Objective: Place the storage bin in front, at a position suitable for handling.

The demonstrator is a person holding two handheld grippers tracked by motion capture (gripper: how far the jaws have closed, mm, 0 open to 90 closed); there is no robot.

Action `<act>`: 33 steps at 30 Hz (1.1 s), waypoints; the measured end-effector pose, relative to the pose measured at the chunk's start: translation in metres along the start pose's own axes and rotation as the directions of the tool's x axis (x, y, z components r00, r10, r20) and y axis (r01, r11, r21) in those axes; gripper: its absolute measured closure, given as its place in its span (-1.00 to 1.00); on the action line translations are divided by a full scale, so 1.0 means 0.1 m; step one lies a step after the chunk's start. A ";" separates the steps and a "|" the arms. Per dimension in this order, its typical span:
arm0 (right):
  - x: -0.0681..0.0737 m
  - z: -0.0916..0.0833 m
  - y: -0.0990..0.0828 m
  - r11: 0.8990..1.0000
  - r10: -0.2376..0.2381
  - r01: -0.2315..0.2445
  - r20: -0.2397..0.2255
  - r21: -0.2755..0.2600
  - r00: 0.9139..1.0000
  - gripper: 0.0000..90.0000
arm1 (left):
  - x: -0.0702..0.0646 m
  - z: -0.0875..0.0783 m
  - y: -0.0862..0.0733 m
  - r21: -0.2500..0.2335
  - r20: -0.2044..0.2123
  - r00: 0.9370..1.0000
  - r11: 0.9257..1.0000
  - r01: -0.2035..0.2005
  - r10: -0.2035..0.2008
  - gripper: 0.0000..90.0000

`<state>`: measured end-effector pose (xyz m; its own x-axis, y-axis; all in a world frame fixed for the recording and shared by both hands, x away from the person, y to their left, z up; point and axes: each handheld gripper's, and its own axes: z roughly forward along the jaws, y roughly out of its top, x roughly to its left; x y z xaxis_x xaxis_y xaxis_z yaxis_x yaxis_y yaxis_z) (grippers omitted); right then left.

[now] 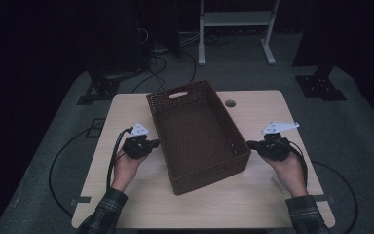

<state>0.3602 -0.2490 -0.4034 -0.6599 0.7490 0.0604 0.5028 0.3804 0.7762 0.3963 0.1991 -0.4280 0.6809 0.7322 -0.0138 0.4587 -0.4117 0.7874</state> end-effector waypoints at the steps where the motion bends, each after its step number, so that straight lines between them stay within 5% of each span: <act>1: 0.02 0.00 0.00 1.000 -0.001 0.001 -0.004 -0.001 1.000 0.99 | 0.03 0.01 0.01 -0.003 0.000 1.000 1.000 0.006 -0.006 1.00; 7: 0.14 -0.02 -0.04 1.000 -0.024 0.024 -0.030 0.003 0.999 0.99 | 0.13 0.04 0.02 -0.013 0.004 0.999 0.999 0.034 -0.034 1.00; 23: 0.45 -0.05 -0.07 0.997 -0.080 0.081 -0.095 0.004 0.992 0.99 | 0.31 0.09 0.10 -0.004 -0.025 0.999 1.000 0.028 -0.029 1.00; 33: 0.68 0.00 -0.07 0.993 -0.119 0.121 -0.147 0.006 0.982 0.99 | 0.44 0.07 0.13 -0.047 -0.013 0.998 0.997 0.063 -0.064 1.00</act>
<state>0.3117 -0.2006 -0.4041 -0.7899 0.6104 0.0593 0.4226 0.4718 0.7738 0.4357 0.2221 -0.4226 0.6425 0.7642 -0.0561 0.4734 -0.3382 0.8133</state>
